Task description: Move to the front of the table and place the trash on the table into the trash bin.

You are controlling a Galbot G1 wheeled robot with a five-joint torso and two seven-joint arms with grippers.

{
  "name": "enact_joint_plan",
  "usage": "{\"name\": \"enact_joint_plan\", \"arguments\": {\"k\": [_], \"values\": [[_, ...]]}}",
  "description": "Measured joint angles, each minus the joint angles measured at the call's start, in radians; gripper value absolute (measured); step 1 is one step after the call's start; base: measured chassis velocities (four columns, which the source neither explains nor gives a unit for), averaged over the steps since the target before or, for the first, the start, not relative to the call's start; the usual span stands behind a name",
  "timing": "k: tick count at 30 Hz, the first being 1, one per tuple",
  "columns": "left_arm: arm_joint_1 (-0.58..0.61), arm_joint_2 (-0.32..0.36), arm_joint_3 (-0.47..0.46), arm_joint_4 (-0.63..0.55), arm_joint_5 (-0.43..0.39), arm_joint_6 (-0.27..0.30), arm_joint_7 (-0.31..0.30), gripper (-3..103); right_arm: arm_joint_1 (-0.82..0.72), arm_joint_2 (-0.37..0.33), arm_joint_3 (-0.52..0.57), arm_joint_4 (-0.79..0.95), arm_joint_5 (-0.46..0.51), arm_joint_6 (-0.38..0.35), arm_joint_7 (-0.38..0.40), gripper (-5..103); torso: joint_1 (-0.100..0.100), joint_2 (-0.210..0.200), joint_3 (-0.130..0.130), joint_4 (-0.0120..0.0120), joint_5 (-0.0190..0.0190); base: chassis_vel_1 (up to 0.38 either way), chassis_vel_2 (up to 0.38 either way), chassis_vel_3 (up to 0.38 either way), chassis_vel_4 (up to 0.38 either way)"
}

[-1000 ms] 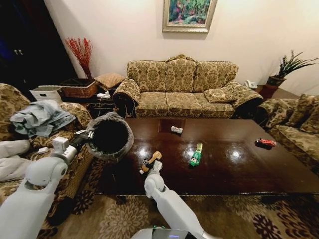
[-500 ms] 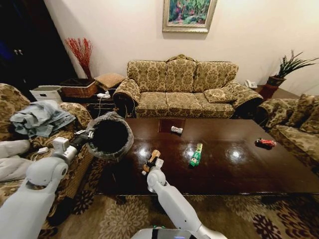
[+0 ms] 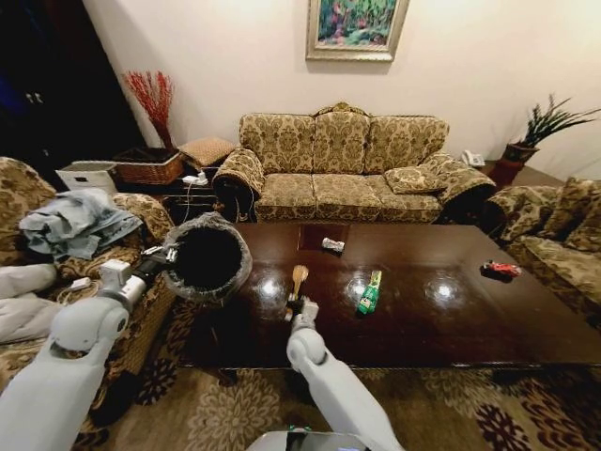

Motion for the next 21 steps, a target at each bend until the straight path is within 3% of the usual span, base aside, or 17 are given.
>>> {"name": "enact_joint_plan", "arguments": {"k": [1, 2, 3, 4, 6, 7, 9, 10, 11, 12, 16, 21], "values": [[-0.001, 0.009, 0.001, 0.002, -0.001, 0.0, 0.0, 3, -0.005, -0.026, 0.014, 0.046, -0.018, 0.044, -0.049, 21, 0.0, 0.0, 0.0, 0.0001, -0.0001, 0.0, 0.0, 0.0, 0.0], [-0.002, 0.025, 0.003, 0.005, -0.005, 0.0, 0.0, 3, -0.003, -0.068, 0.037, 0.11, -0.023, 0.103, -0.147, 21, 0.0, 0.0, 0.0, -0.0001, -0.0003, 0.0, 0.0, 0.0, 0.0], [-0.002, 0.025, 0.003, 0.005, -0.005, 0.0, 0.0, 3, -0.003, -0.068, 0.037, 0.11, -0.023, 0.103, -0.147, 21, 0.0, 0.0, 0.0, -0.0001, -0.0003, 0.0, 0.0, 0.0, 0.0], [-0.002, 0.036, 0.005, 0.005, -0.008, 0.001, 0.001, 3, 0.004, -0.085, 0.048, 0.134, -0.01, 0.135, -0.212, 21, 0.0, 0.0, 0.0, -0.0002, -0.0002, 0.0, 0.0, 0.0, 0.0], [-0.006, 0.083, 0.019, 0.002, -0.036, 0.011, 0.007, 3, 0.052, -0.112, 0.086, 0.155, 0.062, 0.218, -0.419, 21, 0.0, 0.0, 0.0, 0.0, 0.0002, 0.0, 0.0, 0.0, 0.0], [-0.006, 0.083, 0.019, 0.002, -0.036, 0.011, 0.007, 3, 0.052, -0.112, 0.086, 0.155, 0.062, 0.218, -0.419, 21, 0.0, 0.0, 0.0, 0.0, 0.0002, 0.0, 0.0, 0.0, 0.0], [-0.008, 0.119, 0.034, -0.005, -0.055, 0.014, 0.012, 3, 0.097, -0.113, 0.097, 0.135, 0.119, 0.254, -0.565, 21, 0.0, 0.0, 0.0, 0.0, -0.0001, 0.0, 0.0, 0.0, 0.0], [-0.008, 0.129, 0.038, -0.009, -0.062, 0.015, 0.014, 3, 0.111, -0.111, 0.095, 0.129, 0.14, 0.26, -0.611, 21, 0.0, 0.0, 0.0, 0.0, 0.0, 0.0, 0.0, 0.0, 0.0], [-0.008, 0.129, 0.038, -0.009, -0.062, 0.015, 0.014, 3, 0.111, -0.111, 0.095, 0.129, 0.14, 0.26, -0.611, 21, 0.0, 0.0, 0.0, 0.0, 0.0, 0.0, 0.0, 0.0, 0.0], [-0.006, 0.156, 0.047, -0.024, -0.082, 0.022, 0.018, 3, 0.143, -0.106, 0.081, 0.117, 0.175, 0.267, -0.696, 21, 0.0, 0.0, 0.0, 0.0002, -0.0002, 0.0, 0.0, 0.0, 0.0], [0.002, 0.221, 0.069, -0.078, -0.136, 0.039, 0.041, 3, 0.243, -0.065, 0.004, 0.076, 0.193, 0.274, -0.828, 21, 0.0, 0.0, 0.0, 0.0001, 0.0, 0.0, 0.0, 0.0, 0.0], [0.006, 0.243, 0.078, -0.119, -0.158, 0.049, 0.046, 3, 0.307, -0.036, -0.069, 0.041, 0.193, 0.264, -0.858, 21, 0.0, 0.0, 0.0, 0.0003, -0.0004, 0.0, 0.0, 0.0, 0.0]]}}
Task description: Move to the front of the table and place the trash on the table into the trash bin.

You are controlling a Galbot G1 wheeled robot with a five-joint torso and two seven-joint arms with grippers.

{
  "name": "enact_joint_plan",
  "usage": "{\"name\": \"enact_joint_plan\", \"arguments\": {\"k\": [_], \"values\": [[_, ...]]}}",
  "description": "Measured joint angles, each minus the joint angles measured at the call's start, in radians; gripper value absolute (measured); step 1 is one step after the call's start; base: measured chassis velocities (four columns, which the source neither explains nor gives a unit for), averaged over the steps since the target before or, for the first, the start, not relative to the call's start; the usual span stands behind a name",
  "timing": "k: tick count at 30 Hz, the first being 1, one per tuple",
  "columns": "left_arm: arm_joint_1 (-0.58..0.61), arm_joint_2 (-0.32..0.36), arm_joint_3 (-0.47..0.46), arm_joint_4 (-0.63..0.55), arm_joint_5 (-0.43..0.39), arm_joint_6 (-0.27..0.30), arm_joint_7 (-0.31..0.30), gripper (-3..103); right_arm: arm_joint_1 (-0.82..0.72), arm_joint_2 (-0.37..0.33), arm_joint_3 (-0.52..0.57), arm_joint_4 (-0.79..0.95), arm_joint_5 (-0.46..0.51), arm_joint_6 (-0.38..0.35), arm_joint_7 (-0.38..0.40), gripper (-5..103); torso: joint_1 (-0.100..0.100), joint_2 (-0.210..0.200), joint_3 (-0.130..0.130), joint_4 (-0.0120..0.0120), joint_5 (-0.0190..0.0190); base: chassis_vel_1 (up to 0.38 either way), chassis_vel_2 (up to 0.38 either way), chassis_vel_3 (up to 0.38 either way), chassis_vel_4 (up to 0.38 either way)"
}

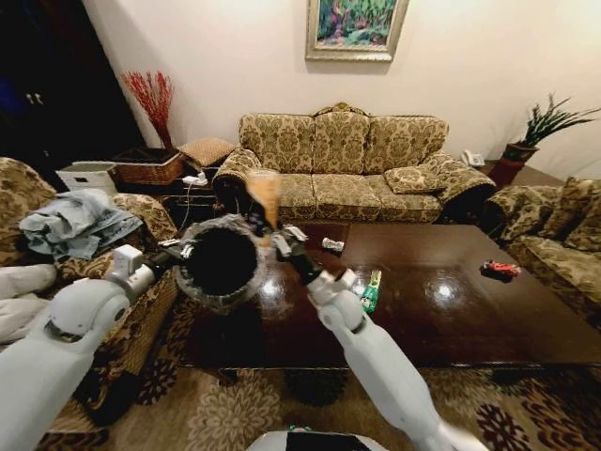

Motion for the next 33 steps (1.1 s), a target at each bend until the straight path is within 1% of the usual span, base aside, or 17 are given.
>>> {"name": "enact_joint_plan", "arguments": {"k": [5, 6, 7, 8, 10, 11, 13, 14, 16, 17, 19, 22, 25, 28, 29, 32, 33], "values": [[0.023, -0.002, -0.014, -0.064, -0.014, 0.005, 0.006, 3, 0.034, 0.022, -0.052, -0.082, -0.026, -0.008, 0.0, 21, 0.0, 0.0, 0.0, -0.0002, 0.0001, 0.0, 0.0, 0.0, 0.0], [0.025, -0.004, -0.017, -0.069, -0.014, 0.005, 0.007, 3, 0.031, 0.022, -0.055, -0.085, -0.031, -0.011, 0.005, 19, 0.0, 0.0, 0.0, -0.0002, 0.0002, 0.0, 0.0, 0.0, 0.0], [0.026, -0.006, -0.018, -0.072, -0.014, 0.005, 0.007, 3, 0.028, 0.021, -0.057, -0.085, -0.034, -0.013, 0.008, 23, 0.0, 0.0, 0.0, -0.0003, 0.0003, 0.0, 0.0, 0.0, 0.0], [0.026, -0.006, -0.018, -0.072, -0.014, 0.005, 0.007, 3, 0.028, 0.021, -0.057, -0.085, -0.034, -0.013, 0.008, 23, 0.0, 0.0, 0.0, -0.0003, 0.0003, 0.0, 0.0, 0.0, 0.0], [0.025, -0.01, -0.019, -0.073, -0.014, 0.005, 0.007, 3, 0.019, 0.016, -0.057, -0.084, -0.039, -0.018, 0.014, 33, 0.0, 0.0, 0.0, -0.0003, 0.0003, 0.0, 0.0, 0.0, 0.0], [0.024, -0.012, -0.018, -0.073, -0.014, 0.005, 0.007, 3, 0.018, 0.014, -0.057, -0.084, -0.04, -0.019, 0.017, 33, 0.0, 0.0, 0.0, -0.0003, 0.0002, 0.0, 0.0, 0.0, 0.0], [0.023, -0.017, -0.014, -0.073, -0.011, 0.005, 0.007, 3, 0.013, 0.008, -0.056, -0.077, -0.04, -0.02, 0.022, 44, 0.0, 0.0, 0.0, -0.0003, 0.0002, 0.0, 0.0, 0.0, 0.0], [0.023, -0.017, -0.014, -0.073, -0.011, 0.005, 0.007, 3, 0.013, 0.008, -0.056, -0.077, -0.04, -0.02, 0.022, 44, 0.0, 0.0, 0.0, -0.0003, 0.0002, 0.0, 0.0, 0.0, 0.0], [0.023, -0.02, -0.011, -0.071, -0.009, 0.005, 0.007, 3, 0.007, 0.001, -0.053, -0.067, -0.04, -0.02, 0.023, 55, 0.0, 0.0, 0.0, -0.0004, 0.0003, 0.0, 0.0, 0.0, 0.0], [0.023, -0.02, -0.011, -0.071, -0.009, 0.005, 0.007, 3, 0.007, 0.001, -0.053, -0.067, -0.04, -0.02, 0.023, 55, 0.0, 0.0, 0.0, -0.0004, 0.0003, 0.0, 0.0, 0.0, 0.0], [0.022, -0.022, -0.01, -0.063, -0.008, 0.005, 0.006, 3, -0.001, -0.005, -0.049, -0.054, -0.04, -0.02, 0.024, 66, 0.0, 0.0, 0.0, -0.0003, 0.0003, 0.0, 0.0, 0.0, 0.0], [0.02, -0.023, -0.009, -0.057, -0.007, 0.005, 0.004, 3, -0.006, -0.008, -0.046, -0.046, -0.039, -0.02, 0.025, 71, 0.0, 0.0, 0.0, -0.0003, 0.0002, 0.0, 0.0, 0.0, 0.0], [0.02, -0.025, -0.008, -0.054, -0.006, 0.005, 0.002, 3, -0.009, -0.014, -0.039, -0.039, -0.037, -0.019, 0.027, 88, 0.0, 0.0, 0.0, -0.0002, 0.0002, 0.0, 0.0, 0.0, 0.0], [0.021, -0.027, -0.008, -0.05, -0.006, 0.005, 0.002, 3, -0.014, -0.015, -0.031, -0.029, -0.03, -0.019, 0.033, 93, 0.0, 0.0, 0.0, -0.0002, 0.0003, 0.0, 0.0, 0.0, 0.0], [0.024, -0.029, -0.008, -0.038, 0.002, 0.005, 0.001, 3, -0.028, -0.016, -0.013, -0.001, -0.023, -0.021, 0.063, 99, 0.0, 0.0, 0.0, -0.0002, 0.0003, 0.0, 0.0, 0.0, 0.0], [0.027, -0.031, -0.01, -0.021, 0.019, 0.003, 0.0, 3, -0.05, -0.022, 0.019, 0.042, -0.026, -0.047, 0.122, 100, 0.0, 0.0, 0.0, -0.0001, 0.0003, 0.0, 0.0, 0.0, 0.0], [0.03, -0.035, -0.02, -0.001, 0.035, 0.002, -0.012, 3, -0.089, -0.044, 0.073, 0.109, -0.026, -0.097, 0.197, 100, 0.0, 0.0, 0.0, 0.0, 0.0, 0.0, 0.0, 0.0, 0.0]]}}
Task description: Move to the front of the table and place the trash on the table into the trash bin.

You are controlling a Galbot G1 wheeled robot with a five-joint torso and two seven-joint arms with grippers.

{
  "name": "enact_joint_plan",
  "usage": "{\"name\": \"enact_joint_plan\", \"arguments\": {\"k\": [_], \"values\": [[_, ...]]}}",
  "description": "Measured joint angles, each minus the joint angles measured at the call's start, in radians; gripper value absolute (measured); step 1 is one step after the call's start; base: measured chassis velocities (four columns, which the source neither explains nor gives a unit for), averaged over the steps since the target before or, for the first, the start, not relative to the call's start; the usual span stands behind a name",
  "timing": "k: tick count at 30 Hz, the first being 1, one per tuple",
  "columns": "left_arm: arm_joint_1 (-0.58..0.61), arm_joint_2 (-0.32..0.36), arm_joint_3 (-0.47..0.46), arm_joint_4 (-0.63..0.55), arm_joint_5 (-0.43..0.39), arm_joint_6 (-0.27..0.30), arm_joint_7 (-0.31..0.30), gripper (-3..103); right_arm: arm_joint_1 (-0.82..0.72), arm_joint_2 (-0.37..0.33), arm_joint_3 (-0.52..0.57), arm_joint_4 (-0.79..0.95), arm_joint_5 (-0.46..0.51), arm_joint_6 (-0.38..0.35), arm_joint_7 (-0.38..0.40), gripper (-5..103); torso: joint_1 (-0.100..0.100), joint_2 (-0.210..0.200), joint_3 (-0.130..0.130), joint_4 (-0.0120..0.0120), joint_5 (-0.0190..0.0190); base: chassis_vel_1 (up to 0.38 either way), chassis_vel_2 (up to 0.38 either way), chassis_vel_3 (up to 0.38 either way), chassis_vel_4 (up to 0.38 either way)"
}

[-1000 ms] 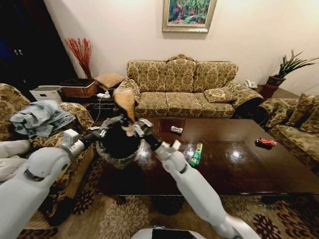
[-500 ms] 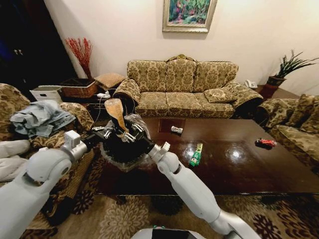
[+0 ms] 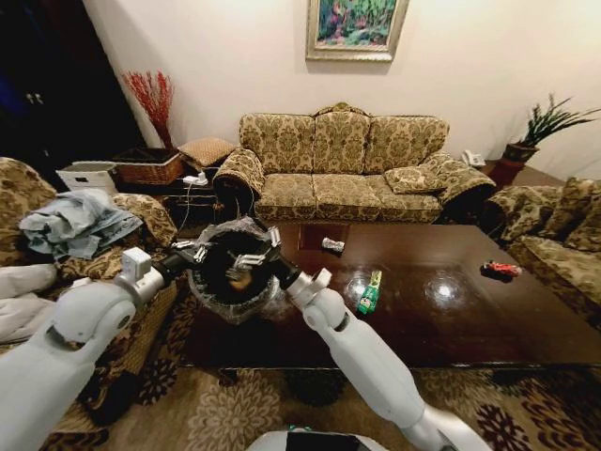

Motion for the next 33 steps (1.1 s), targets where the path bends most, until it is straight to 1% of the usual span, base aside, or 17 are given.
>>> {"name": "enact_joint_plan", "arguments": {"k": [1, 2, 3, 4, 5, 6, 7, 8, 10, 12, 13, 15, 16, 17, 20, 29, 33], "values": [[0.0, -0.001, -0.007, 0.014, 0.005, 0.0, -0.007, 3, -0.028, -0.02, 0.035, 0.035, 0.003, -0.029, 0.051, 100, 0.0, 0.0, 0.0, 0.0003, 0.0003, 0.0, 0.0, 0.0, 0.0], [-0.003, -0.004, -0.011, 0.026, 0.008, 0.001, -0.013, 3, -0.066, -0.053, 0.079, 0.071, 0.011, -0.07, 0.12, 100, 0.0, 0.0, 0.0, 0.0002, 0.0004, 0.0, 0.0, 0.0, 0.0], [-0.003, -0.004, -0.011, 0.026, 0.008, 0.001, -0.013, 3, -0.066, -0.053, 0.079, 0.071, 0.011, -0.07, 0.12, 100, 0.0, 0.0, 0.0, 0.0002, 0.0004, 0.0, 0.0, 0.0, 0.0], [-0.012, -0.012, -0.015, 0.039, 0.009, 0.008, -0.02, 3, -0.116, -0.09, 0.136, 0.111, 0.027, -0.143, 0.195, 100, 0.0, 0.0, 0.0, -0.0001, 0.0005, 0.0, 0.0, 0.0, 0.0], [-0.018, -0.021, -0.017, 0.047, 0.009, 0.012, -0.023, 3, -0.165, -0.119, 0.192, 0.135, 0.057, -0.215, 0.239, 100, 0.0, 0.0, 0.0, -0.0006, 0.0003, 0.0, 0.0, 0.0, 0.0], [-0.018, -0.021, -0.017, 0.047, 0.009, 0.012, -0.023, 3, -0.165, -0.119, 0.192, 0.135, 0.057, -0.215, 0.239, 100, 0.0, 0.0, 0.0, -0.0006, 0.0003, 0.0, 0.0, 0.0, 0.0], [-0.026, -0.036, -0.019, 0.055, 0.009, 0.014, -0.027, 3, -0.233, -0.15, 0.265, 0.159, 0.121, -0.296, 0.298, 100, 0.0, 0.0, 0.0, -0.0007, 0.0005, 0.0, 0.0, 0.0, 0.0], [-0.027, -0.042, -0.019, 0.058, 0.009, 0.015, -0.029, 3, -0.274, -0.163, 0.305, 0.167, 0.164, -0.33, 0.324, 100, 0.0, 0.0, 0.0, -0.0009, 0.0006, 0.0, 0.0, 0.0, 0.0], [-0.028, -0.052, -0.016, 0.064, 0.009, 0.015, -0.031, 3, -0.347, -0.183, 0.37, 0.169, 0.219, -0.365, 0.36, 100, 0.0, 0.0, 0.0, -0.0009, 0.0006, 0.0, 0.0, 0.0, 0.0], [-0.028, -0.056, -0.014, 0.064, 0.01, 0.015, -0.031, 3, -0.362, -0.187, 0.385, 0.167, 0.225, -0.368, 0.37, 100, 0.0, 0.0, 0.0, -0.0007, 0.0006, 0.0, 0.0, 0.0, 0.0], [-0.028, -0.064, -0.01, 0.065, 0.013, 0.014, -0.031, 3, -0.396, -0.191, 0.411, 0.161, 0.232, -0.377, 0.407, 100, 0.0, 0.0, 0.0, -0.0005, 0.0002, 0.0, 0.0, 0.0, 0.0], [-0.028, -0.074, -0.003, 0.065, 0.017, 0.013, -0.031, 3, -0.413, -0.186, 0.417, 0.16, 0.238, -0.387, 0.462, 100, 0.0, 0.0, 0.0, -0.0001, 0.0001, 0.0, 0.0, 0.0, 0.0], [-0.028, -0.074, -0.003, 0.065, 0.017, 0.013, -0.031, 3, -0.413, -0.186, 0.417, 0.16, 0.238, -0.387, 0.462, 100, 0.0, 0.0, 0.0, -0.0001, 0.0001, 0.0, 0.0, 0.0, 0.0], [-0.028, -0.08, 0.0, 0.063, 0.019, 0.013, -0.03, 3, -0.418, -0.178, 0.415, 0.158, 0.238, -0.389, 0.494, 100, 0.0, 0.0, 0.0, 0.0, 0.0003, 0.0, 0.0, 0.0, 0.0], [-0.027, -0.09, 0.004, 0.056, 0.022, 0.012, -0.027, 3, -0.421, -0.164, 0.402, 0.146, 0.238, -0.389, 0.553, 100, 0.0, 0.0, 0.0, 0.0001, 0.0003, -0.027, -0.029, 0.046, 0.032], [-0.024, -0.099, 0.004, 0.052, 0.023, 0.002, -0.021, 3, -0.398, -0.159, 0.385, 0.095, 0.242, -0.39, 0.588, 100, 0.0, 0.0, 0.0, 0.0, 0.0, -0.139, -0.147, 0.151, 0.133], [-0.024, -0.102, 0.005, 0.045, 0.022, -0.001, -0.018, 3, -0.393, -0.148, 0.358, 0.074, 0.293, -0.416, 0.644, 100, 0.0, 0.0, 0.0, -0.0005, 0.0009, -0.208, -0.213, 0.225, 0.207]]}}
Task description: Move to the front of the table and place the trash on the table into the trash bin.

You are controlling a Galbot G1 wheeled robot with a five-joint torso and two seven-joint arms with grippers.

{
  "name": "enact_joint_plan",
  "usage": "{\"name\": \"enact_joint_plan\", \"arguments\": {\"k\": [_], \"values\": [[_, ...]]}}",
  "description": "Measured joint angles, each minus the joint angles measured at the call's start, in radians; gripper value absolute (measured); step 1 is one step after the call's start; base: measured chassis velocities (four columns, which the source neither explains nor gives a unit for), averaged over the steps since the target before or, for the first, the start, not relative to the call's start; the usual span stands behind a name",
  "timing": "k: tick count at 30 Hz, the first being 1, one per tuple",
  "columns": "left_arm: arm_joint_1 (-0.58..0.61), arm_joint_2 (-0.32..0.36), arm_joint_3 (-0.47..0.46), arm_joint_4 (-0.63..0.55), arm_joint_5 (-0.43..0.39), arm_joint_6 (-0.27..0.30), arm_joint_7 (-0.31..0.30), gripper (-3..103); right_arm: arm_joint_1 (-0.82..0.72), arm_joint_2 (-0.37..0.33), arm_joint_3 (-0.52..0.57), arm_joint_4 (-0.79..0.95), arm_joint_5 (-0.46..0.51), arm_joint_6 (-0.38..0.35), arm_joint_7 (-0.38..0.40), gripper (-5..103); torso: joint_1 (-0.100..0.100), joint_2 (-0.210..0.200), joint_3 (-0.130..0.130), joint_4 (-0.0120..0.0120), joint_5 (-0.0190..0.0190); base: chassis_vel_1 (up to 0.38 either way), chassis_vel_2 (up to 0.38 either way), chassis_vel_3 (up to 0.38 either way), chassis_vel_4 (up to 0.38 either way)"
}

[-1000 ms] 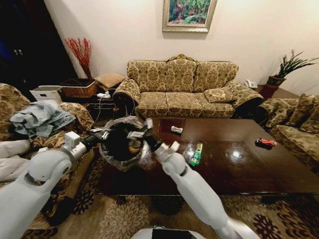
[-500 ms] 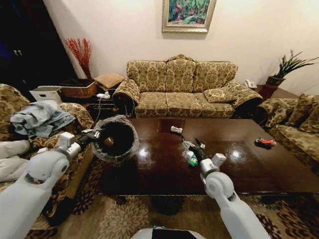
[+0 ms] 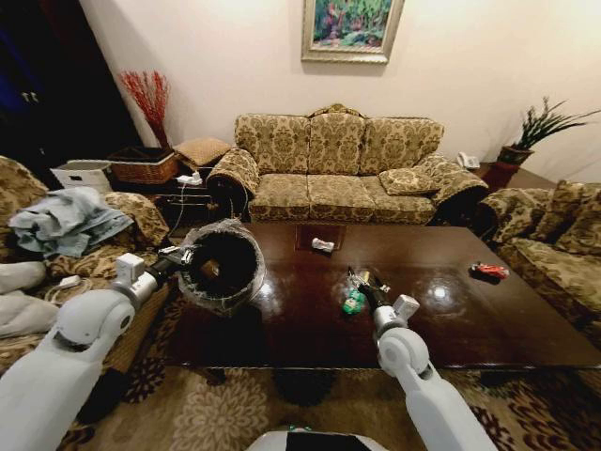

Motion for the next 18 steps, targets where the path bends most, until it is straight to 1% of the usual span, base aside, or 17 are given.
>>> {"name": "enact_joint_plan", "arguments": {"k": [1, 2, 5, 9, 11, 13, 14, 16, 17, 18], "values": [[0.0, 0.0, 0.0, 0.0, 0.0, 0.0, 0.0, 3, 0.0, 0.0, 0.0, 0.0, 0.0, 0.0, 0.0, 100, 0.0, 0.0, 0.0, 0.0, 0.0, -0.198, -0.21, 0.175, 0.186], [0.0, 0.0, 0.001, -0.001, 0.0, -0.001, 0.001, 3, 0.0, 0.003, -0.005, -0.009, 0.026, -0.013, 0.016, 100, 0.0, 0.0, 0.0, -0.0006, 0.0003, -0.139, -0.162, 0.175, 0.098], [0.0, -0.002, 0.003, -0.003, 0.0, -0.003, 0.002, 3, 0.0, 0.003, -0.013, -0.041, 0.05, -0.027, 0.031, 100, 0.0, 0.0, 0.0, -0.0006, 0.0002, -0.101, -0.101, 0.043, 0.06], [-0.004, -0.008, 0.015, -0.002, 0.004, -0.005, 0.001, 3, 0.013, -0.012, -0.064, -0.103, 0.078, -0.058, 0.055, 100, 0.0, 0.0, 0.0, 0.0005, -0.002, 0.017, 0.008, -0.012, -0.007], [-0.005, -0.01, 0.018, -0.002, 0.006, -0.005, 0.001, 3, 0.026, -0.009, -0.078, -0.123, 0.08, -0.062, 0.059, 100, 0.0, 0.0, 0.0, 0.0006, -0.002, 0.068, 0.03, -0.045, -0.025], [-0.006, -0.013, 0.024, -0.002, 0.011, -0.007, 0.0, 3, 0.066, 0.006, -0.108, -0.183, 0.086, -0.069, 0.072, 100, 0.0, 0.0, 0.0, 0.001, -0.0007, 0.073, 0.054, -0.037, -0.026], [-0.006, -0.013, 0.024, -0.002, 0.011, -0.007, 0.0, 3, 0.066, 0.006, -0.108, -0.183, 0.086, -0.069, 0.072, 100, 0.0, 0.0, 0.0, 0.001, -0.0007, 0.073, 0.034, -0.031, -0.026], [-0.006, -0.014, 0.026, -0.001, 0.012, -0.007, 0.001, 3, 0.106, 0.02, -0.133, -0.247, 0.082, -0.067, 0.079, 100, 0.0, 0.0, 0.0, 0.0008, -0.0009, 0.0, 0.0, 0.0, 0.0], [-0.006, -0.015, 0.026, 0.0, 0.012, -0.008, 0.001, 3, 0.123, 0.025, -0.141, -0.275, 0.077, -0.064, 0.08, 100, 0.0, 0.0, 0.0, 0.0006, -0.0005, 0.0, 0.0, 0.0, 0.0], [-0.006, -0.015, 0.026, 0.0, 0.012, -0.008, 0.001, 3, 0.123, 0.025, -0.141, -0.275, 0.077, -0.064, 0.08, 100, 0.0, 0.0, 0.0, 0.0006, -0.0005, 0.0, 0.0, 0.0, 0.0]]}}
